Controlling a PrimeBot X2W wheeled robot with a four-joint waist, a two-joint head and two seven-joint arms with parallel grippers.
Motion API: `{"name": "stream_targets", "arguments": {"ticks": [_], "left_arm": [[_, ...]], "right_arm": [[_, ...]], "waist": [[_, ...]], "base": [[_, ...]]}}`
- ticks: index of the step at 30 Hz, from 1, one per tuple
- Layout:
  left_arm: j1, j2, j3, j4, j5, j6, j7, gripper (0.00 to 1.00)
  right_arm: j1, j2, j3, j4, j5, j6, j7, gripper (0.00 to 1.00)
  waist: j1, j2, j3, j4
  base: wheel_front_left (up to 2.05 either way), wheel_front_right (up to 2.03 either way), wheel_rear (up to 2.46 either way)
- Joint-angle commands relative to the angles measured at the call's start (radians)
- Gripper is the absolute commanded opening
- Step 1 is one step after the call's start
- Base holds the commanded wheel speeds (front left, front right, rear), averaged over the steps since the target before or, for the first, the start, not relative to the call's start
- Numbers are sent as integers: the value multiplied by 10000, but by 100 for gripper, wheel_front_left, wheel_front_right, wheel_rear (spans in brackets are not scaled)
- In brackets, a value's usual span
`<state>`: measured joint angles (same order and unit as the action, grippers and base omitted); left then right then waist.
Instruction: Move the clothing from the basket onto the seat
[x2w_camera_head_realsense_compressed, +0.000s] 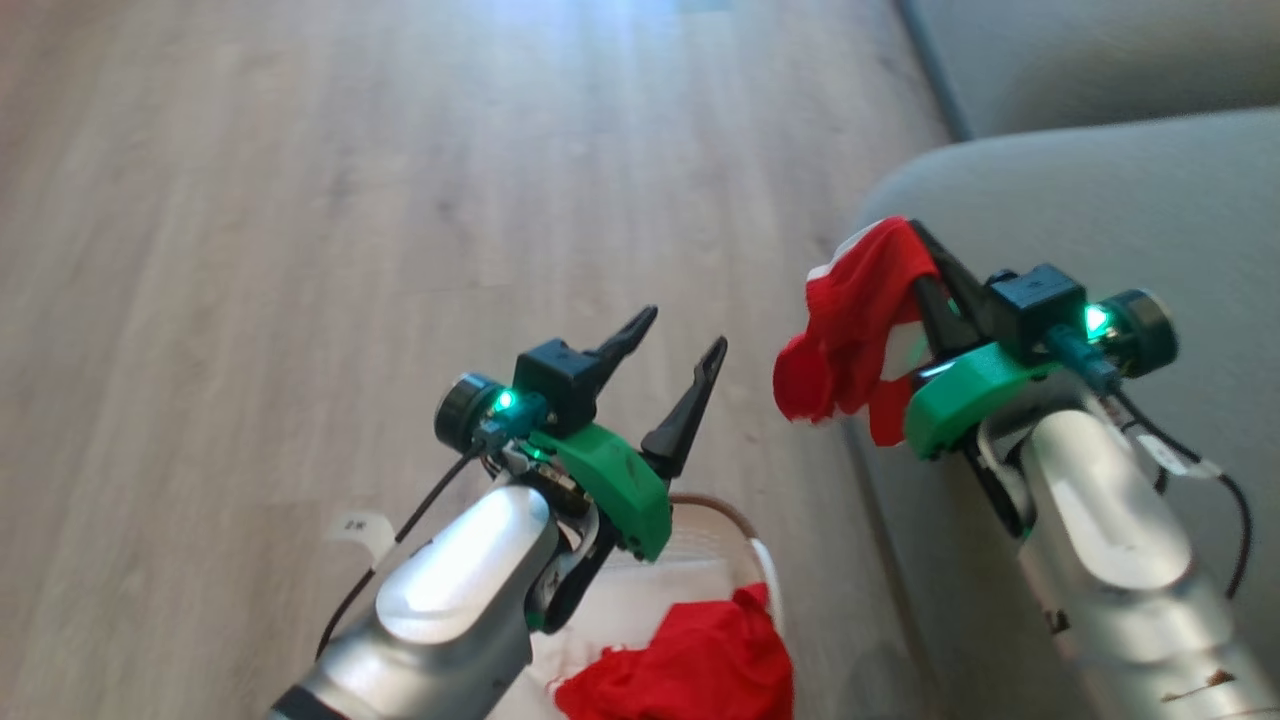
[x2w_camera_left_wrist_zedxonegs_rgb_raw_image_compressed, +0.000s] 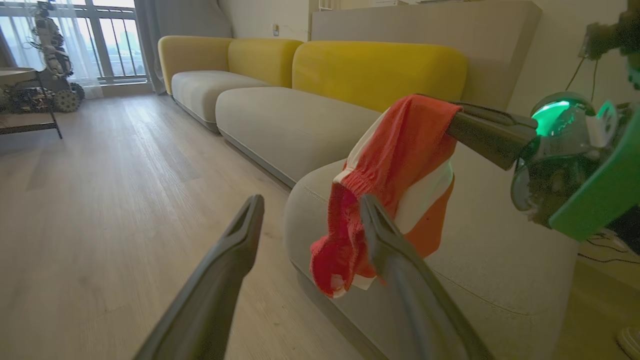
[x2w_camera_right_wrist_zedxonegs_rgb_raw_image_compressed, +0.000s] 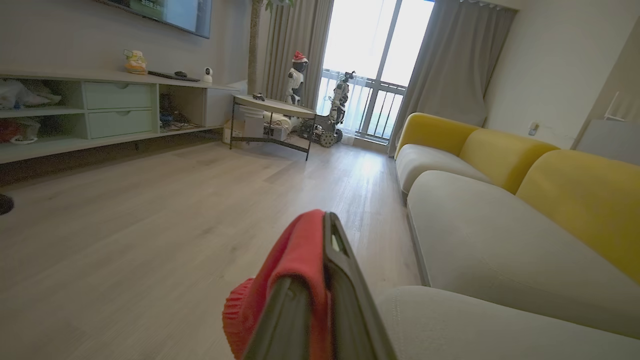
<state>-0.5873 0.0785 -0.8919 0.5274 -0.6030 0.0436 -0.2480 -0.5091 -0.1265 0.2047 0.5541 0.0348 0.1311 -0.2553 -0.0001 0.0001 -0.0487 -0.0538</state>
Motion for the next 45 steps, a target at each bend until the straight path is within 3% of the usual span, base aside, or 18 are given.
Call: {"name": "stream_targets", "arguments": {"ticks": [1,12,20,26,30,38,45], "left_arm": [[-357,20,409,-237,-4,-10,-112,100],[-133,-176,534,-464,293,-87,-134,100],[-174,-235,652,-547,725,-138,-136,100],[-202,-254,661,-468,936,-259,-136,100],[-347,-265,609,-563,1056,-259,-137,100],[-890,-255,581,-997,1385,-123,-137,100],[-1602,-101,555,-1460,1739,-34,-57,100]], "right_arm": [[-743,-72,172,-399,-36,-4,-65,0],[-1357,-353,388,-789,241,-4,-65,0],[-1609,-399,705,-874,520,-4,-65,0],[-2408,-591,1100,-343,793,-4,-65,0],[-3744,-1078,1040,248,978,-4,-62,0],[-7166,-2265,-119,1792,1652,-4,435,0],[-9412,-3343,-1095,2824,1115,-4,637,0]], "waist": [[1,-1,147,-828],[1,-1,613,-2700],[1,-1,932,-3168],[1,-1,1173,-2922],[1,-1,1660,-2511],[1,-1,3213,-1442],[1,-1,4678,-730]], "base": [[0,0,0],[0,0,0],[0,0,0],[0,0,0],[0,0,0],[0,0,0],[0,0,0]]}}
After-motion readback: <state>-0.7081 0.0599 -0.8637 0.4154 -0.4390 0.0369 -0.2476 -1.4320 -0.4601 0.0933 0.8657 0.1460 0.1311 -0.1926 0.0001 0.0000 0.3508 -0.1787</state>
